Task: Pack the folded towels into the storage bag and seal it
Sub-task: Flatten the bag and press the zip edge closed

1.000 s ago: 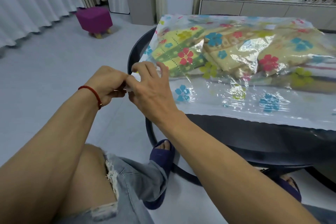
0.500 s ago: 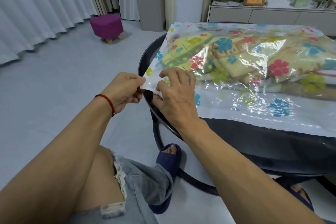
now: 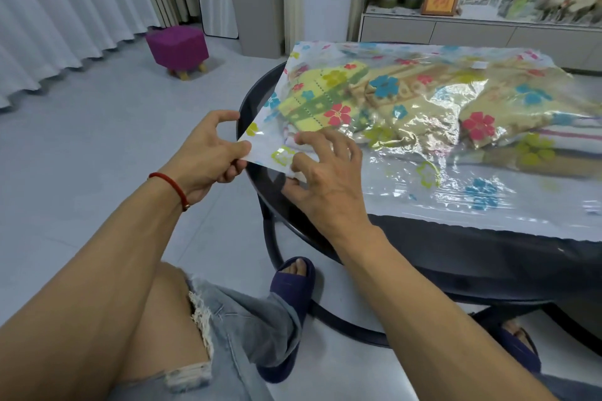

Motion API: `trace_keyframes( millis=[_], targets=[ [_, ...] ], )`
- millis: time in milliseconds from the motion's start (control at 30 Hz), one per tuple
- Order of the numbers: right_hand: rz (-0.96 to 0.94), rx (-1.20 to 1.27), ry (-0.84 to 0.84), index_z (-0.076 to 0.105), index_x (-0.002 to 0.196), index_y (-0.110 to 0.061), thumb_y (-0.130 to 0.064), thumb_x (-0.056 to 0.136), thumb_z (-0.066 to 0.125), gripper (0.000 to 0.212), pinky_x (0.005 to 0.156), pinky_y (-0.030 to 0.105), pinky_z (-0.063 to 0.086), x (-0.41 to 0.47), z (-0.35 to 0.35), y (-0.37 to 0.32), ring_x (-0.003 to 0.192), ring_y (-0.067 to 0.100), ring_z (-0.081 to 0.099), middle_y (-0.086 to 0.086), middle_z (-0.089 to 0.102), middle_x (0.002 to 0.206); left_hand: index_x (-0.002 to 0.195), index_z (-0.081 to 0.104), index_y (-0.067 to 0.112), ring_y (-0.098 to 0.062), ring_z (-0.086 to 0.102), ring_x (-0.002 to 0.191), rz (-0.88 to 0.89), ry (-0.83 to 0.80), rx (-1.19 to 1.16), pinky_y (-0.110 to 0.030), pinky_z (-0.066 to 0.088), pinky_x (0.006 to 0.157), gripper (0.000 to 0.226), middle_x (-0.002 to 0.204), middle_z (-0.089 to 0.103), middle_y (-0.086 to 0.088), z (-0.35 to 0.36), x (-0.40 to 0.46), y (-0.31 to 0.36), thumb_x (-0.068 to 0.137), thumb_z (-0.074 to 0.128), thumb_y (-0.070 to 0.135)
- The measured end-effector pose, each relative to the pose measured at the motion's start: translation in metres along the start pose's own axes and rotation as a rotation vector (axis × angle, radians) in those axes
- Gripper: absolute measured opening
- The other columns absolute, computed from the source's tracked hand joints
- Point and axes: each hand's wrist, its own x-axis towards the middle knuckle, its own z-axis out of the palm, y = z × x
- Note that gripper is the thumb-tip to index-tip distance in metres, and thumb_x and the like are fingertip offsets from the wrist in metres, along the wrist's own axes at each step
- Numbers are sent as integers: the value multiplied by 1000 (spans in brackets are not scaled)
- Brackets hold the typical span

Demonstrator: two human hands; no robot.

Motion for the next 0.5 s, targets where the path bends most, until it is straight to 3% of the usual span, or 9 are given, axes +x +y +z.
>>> trace_keyframes(
  millis=[133, 200, 233, 300, 367, 400, 500],
  targets=[
    [81, 21, 2, 73, 78, -5, -4, 71, 81, 11, 78, 47, 53, -21, -22, 31, 102, 40, 67, 11, 74, 110, 134, 43, 34, -12, 55, 53, 26, 41, 110, -23, 47, 46, 48, 76, 66, -11, 4, -5, 5, 94, 61, 14],
    [106, 39, -5, 76, 86, -4, -5, 78, 80, 8, 72, 45, 54, -25, -27, 39, 93, 38, 69, 10, 75, 102, 133, 43, 28, -22, 60, 73, 92, 98, 397, -33, 51, 58, 43, 89, 65, -12, 12, -9, 6, 94, 56, 16],
    [102, 32, -4, 77, 90, -5, -6, 80, 78, 10, 70, 45, 55, -25, -27, 40, 89, 37, 69, 10, 75, 98, 131, 45, 23, -29, 59, 90, 190, 170, 637, -40, 51, 69, 40, 102, 62, -13, 18, -12, 7, 93, 54, 19],
    [67, 8, 22, 78, 96, -7, -5, 80, 77, 17, 69, 43, 55, -20, -23, 38, 83, 36, 68, 9, 75, 92, 123, 56, 17, -37, 47, 114, 569, 323, 1060, -50, 42, 89, 36, 120, 54, -13, 35, -23, 9, 90, 53, 31],
    [22, 9, 69, 78, 99, -8, -3, 78, 78, 21, 68, 42, 55, -13, -19, 37, 80, 35, 69, 8, 75, 88, 116, 64, 19, -33, 45, 125, 902, 217, 1263, -54, 32, 102, 40, 124, 58, -7, 53, -30, 13, 86, 54, 44],
    [0, 9, 95, 79, 97, -8, -3, 78, 79, 20, 68, 42, 54, -12, -16, 38, 79, 34, 69, 8, 74, 86, 117, 65, 22, -30, 45, 128, 955, 117, 1331, -53, 28, 107, 41, 124, 61, -2, 62, -32, 14, 86, 54, 46],
    [-45, -45, 114, 79, 94, -9, -10, 84, 80, 11, 77, 44, 55, -17, -13, 44, 92, 34, 73, 7, 78, 96, 117, 67, 33, -24, 56, 114, 883, 26, 1331, -39, 31, 102, 29, 111, 70, 5, 77, -24, 12, 95, 49, 38]
  ],
)
